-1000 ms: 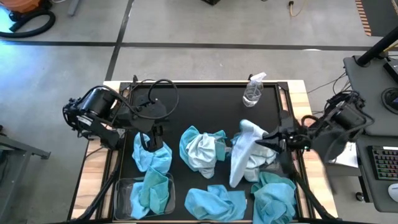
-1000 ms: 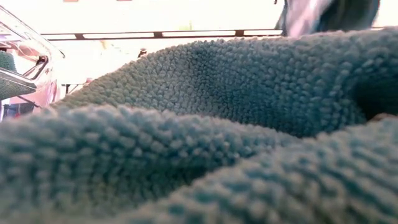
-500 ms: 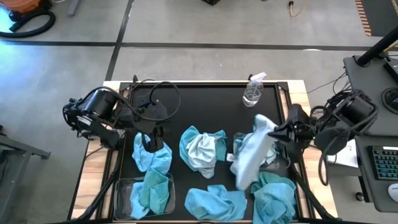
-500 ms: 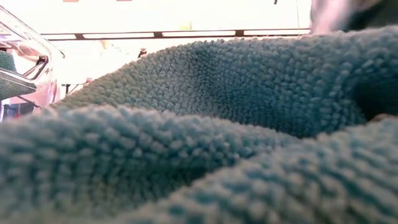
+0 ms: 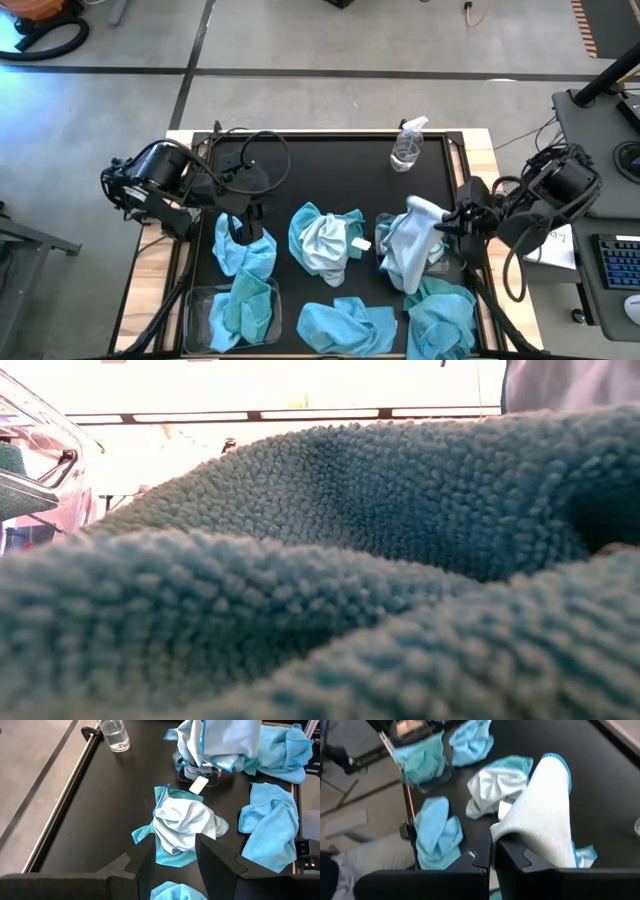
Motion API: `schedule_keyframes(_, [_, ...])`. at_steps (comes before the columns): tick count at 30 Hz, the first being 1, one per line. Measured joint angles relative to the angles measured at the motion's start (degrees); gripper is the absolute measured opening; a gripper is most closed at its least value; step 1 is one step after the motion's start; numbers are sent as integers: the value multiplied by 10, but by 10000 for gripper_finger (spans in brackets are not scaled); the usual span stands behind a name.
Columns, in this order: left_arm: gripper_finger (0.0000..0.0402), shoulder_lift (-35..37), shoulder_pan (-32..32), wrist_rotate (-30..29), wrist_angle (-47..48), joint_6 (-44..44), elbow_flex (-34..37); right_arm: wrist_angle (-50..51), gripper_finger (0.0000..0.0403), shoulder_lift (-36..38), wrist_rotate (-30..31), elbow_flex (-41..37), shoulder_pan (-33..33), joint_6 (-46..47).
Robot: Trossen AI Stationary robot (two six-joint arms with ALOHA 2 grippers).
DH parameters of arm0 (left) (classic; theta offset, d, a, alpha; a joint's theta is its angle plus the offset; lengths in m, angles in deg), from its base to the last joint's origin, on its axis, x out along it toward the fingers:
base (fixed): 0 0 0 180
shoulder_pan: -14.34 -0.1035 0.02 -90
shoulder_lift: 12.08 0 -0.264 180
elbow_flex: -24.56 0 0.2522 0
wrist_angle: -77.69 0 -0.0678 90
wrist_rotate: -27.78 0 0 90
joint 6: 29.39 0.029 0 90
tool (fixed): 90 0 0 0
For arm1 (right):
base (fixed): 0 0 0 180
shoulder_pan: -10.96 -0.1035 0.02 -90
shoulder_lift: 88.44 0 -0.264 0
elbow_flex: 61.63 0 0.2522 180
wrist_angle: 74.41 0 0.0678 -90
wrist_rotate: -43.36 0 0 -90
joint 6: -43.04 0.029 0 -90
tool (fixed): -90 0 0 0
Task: Sort microfiber towel by color & place in baskets
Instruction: Put the light blue microfiber towel into the right transparent bin
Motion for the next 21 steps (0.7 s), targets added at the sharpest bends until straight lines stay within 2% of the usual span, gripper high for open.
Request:
schedule_keyframes(4, [123, 0, 0, 0, 0, -1, 2, 1, 9, 1, -29, -30, 0, 4])
schedule_keyframes(13, [123, 0, 0, 0, 0, -1, 2, 1, 9, 4, -30, -116, 0, 12])
schedule_keyframes(21, [123, 0, 0, 0, 0, 1, 2, 0, 9, 4, -33, -229, 0, 38])
